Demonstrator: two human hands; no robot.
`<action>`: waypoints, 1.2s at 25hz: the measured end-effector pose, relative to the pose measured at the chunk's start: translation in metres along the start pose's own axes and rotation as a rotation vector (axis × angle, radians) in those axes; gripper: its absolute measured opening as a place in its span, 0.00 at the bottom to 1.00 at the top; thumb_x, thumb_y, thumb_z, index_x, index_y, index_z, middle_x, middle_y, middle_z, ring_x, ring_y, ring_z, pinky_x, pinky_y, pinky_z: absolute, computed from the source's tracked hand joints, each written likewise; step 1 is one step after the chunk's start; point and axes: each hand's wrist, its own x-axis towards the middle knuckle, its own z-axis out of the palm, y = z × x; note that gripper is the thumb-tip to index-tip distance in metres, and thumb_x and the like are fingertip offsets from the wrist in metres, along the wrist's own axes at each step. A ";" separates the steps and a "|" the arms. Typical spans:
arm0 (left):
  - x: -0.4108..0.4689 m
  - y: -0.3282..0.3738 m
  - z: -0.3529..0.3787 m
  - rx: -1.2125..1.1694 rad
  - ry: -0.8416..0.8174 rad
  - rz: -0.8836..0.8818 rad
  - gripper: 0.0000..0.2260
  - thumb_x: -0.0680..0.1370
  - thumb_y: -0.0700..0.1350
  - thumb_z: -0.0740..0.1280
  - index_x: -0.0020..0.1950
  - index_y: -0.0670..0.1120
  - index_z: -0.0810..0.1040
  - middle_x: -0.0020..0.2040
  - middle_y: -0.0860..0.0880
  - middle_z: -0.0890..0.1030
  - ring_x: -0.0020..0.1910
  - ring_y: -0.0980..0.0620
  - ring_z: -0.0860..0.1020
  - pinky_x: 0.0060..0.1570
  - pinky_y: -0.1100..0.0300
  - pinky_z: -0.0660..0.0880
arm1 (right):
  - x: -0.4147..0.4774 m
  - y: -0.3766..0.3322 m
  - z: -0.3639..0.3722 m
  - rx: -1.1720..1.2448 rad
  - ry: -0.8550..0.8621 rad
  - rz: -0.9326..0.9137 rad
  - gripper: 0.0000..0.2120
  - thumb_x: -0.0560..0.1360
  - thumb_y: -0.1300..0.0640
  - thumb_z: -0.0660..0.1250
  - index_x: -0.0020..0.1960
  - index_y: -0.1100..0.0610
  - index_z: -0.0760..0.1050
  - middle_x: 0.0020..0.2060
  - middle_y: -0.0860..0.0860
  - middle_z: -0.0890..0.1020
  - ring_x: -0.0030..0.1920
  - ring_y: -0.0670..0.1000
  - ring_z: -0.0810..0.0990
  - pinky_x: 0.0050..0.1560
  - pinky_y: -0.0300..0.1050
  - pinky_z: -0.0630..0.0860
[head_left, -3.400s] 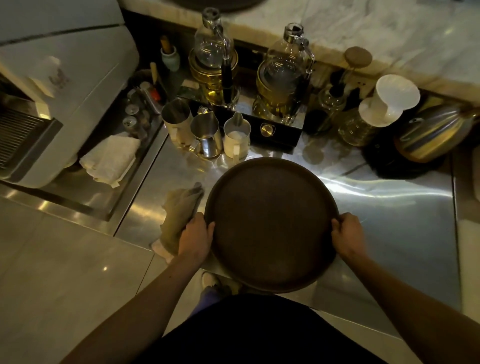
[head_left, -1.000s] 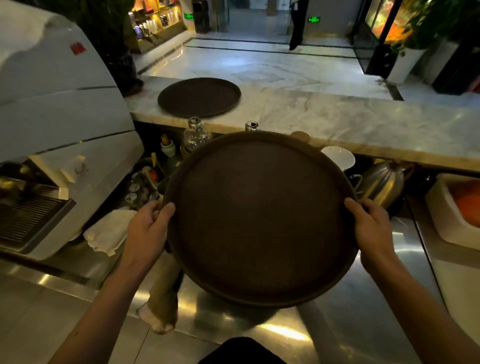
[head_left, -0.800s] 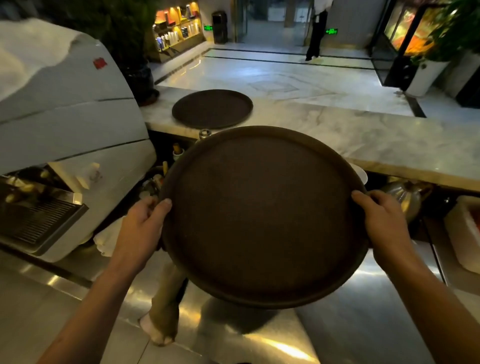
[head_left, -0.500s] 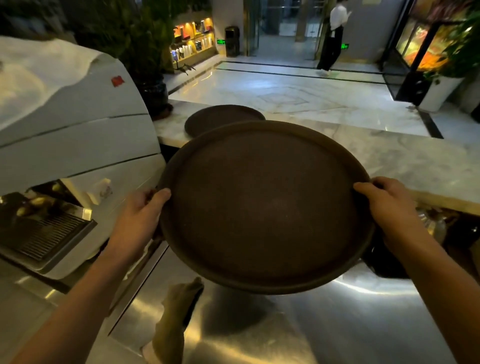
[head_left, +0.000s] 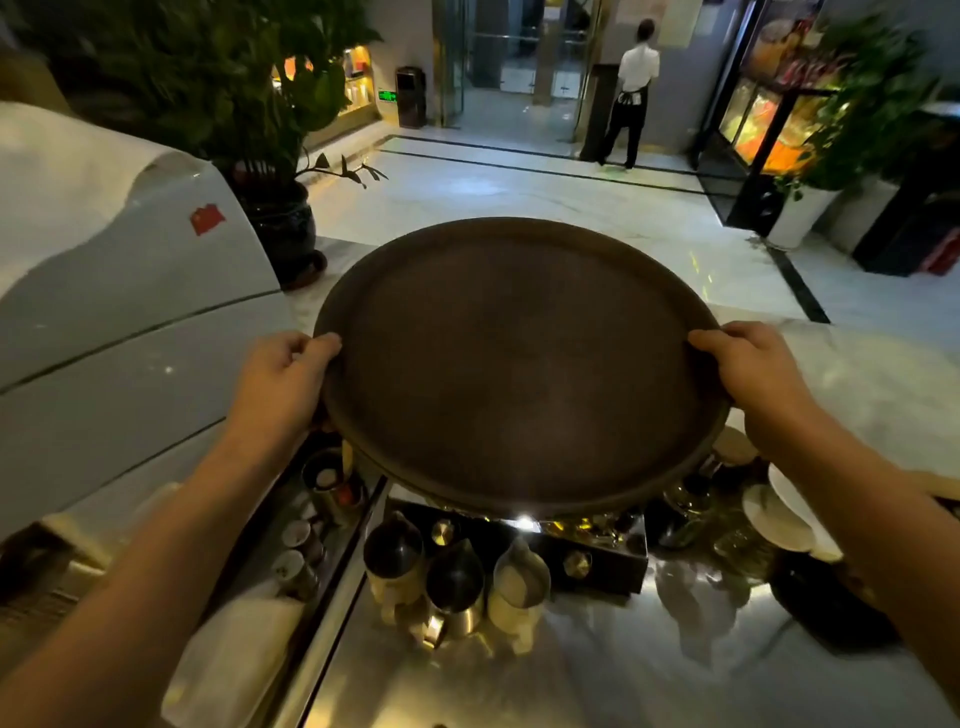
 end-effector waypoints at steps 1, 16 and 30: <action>0.019 0.000 0.002 0.007 -0.007 -0.003 0.13 0.81 0.48 0.61 0.40 0.41 0.73 0.27 0.45 0.71 0.16 0.60 0.69 0.16 0.67 0.66 | 0.014 -0.005 0.010 -0.015 0.008 -0.003 0.06 0.79 0.55 0.61 0.50 0.58 0.73 0.45 0.56 0.79 0.45 0.55 0.77 0.49 0.54 0.75; 0.280 -0.033 0.059 0.333 -0.135 -0.177 0.16 0.81 0.46 0.58 0.59 0.35 0.74 0.46 0.38 0.76 0.37 0.43 0.76 0.26 0.58 0.69 | 0.207 -0.011 0.144 -0.183 -0.023 0.058 0.08 0.79 0.56 0.58 0.50 0.61 0.69 0.45 0.59 0.74 0.45 0.58 0.74 0.44 0.54 0.75; 0.352 -0.079 0.096 0.675 0.035 -0.176 0.18 0.82 0.45 0.59 0.66 0.34 0.71 0.66 0.34 0.73 0.63 0.33 0.74 0.57 0.46 0.73 | 0.281 0.038 0.224 -0.411 -0.140 0.066 0.14 0.78 0.56 0.55 0.55 0.65 0.72 0.48 0.62 0.77 0.44 0.61 0.79 0.32 0.48 0.77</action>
